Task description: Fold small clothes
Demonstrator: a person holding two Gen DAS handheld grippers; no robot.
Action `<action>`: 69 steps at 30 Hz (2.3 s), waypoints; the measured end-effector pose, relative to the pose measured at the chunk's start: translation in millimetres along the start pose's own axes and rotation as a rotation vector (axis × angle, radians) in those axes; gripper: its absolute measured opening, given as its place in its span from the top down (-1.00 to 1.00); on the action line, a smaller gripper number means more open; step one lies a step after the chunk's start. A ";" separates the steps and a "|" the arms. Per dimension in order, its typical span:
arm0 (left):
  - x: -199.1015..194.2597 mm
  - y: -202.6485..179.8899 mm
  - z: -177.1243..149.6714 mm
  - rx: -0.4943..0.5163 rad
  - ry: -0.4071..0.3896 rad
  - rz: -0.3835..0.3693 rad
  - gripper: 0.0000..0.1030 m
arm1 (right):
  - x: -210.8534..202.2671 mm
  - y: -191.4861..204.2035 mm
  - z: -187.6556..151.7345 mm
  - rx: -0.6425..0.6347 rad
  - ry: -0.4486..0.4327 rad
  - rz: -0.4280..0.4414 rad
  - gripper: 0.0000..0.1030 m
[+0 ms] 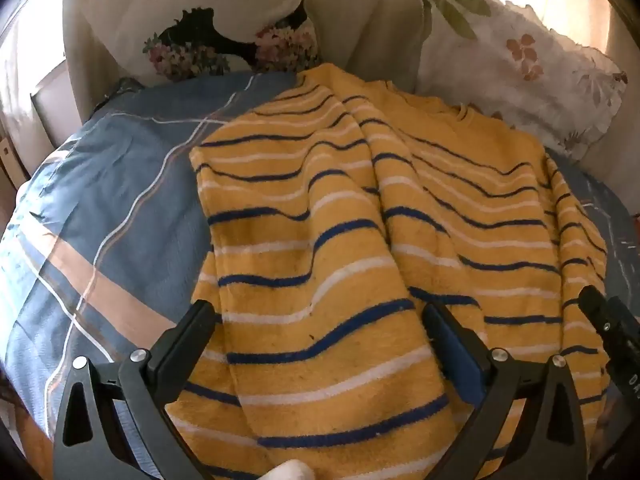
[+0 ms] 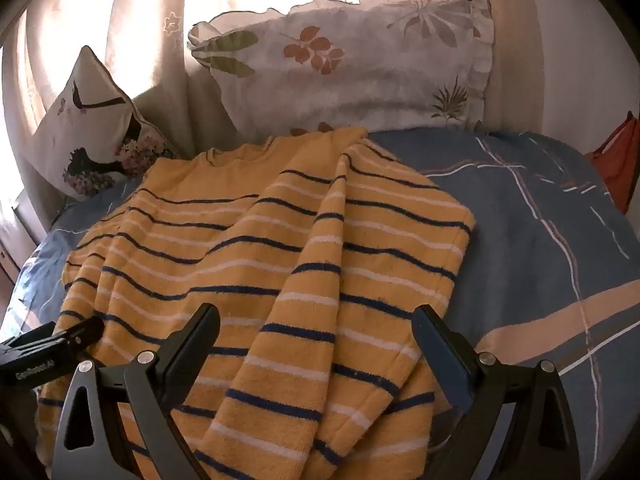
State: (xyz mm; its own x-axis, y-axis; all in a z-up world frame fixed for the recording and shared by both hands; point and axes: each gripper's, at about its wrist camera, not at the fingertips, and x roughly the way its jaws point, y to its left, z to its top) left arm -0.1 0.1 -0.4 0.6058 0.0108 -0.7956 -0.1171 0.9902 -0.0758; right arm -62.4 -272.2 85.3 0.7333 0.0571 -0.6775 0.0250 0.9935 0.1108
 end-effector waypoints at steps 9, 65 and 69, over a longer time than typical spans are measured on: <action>9.2 2.3 -17.8 0.003 0.007 0.005 -1.00 | 3.5 1.3 -6.6 -0.008 0.005 -0.005 -0.92; -47.7 14.9 -15.9 0.009 -0.057 -0.097 -0.90 | -1.9 -27.1 8.8 -0.003 0.061 0.099 -0.68; -50.5 16.1 -14.9 -0.011 -0.064 -0.098 -0.90 | 7.5 -17.2 3.8 -0.024 0.088 0.119 -0.67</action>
State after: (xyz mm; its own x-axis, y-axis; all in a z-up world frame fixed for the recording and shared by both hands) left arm -44.4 13.4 29.6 0.6635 -0.0769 -0.7442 -0.0629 0.9854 -0.1579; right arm -54.7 -289.3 81.1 0.6678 0.1816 -0.7218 -0.0750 0.9813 0.1775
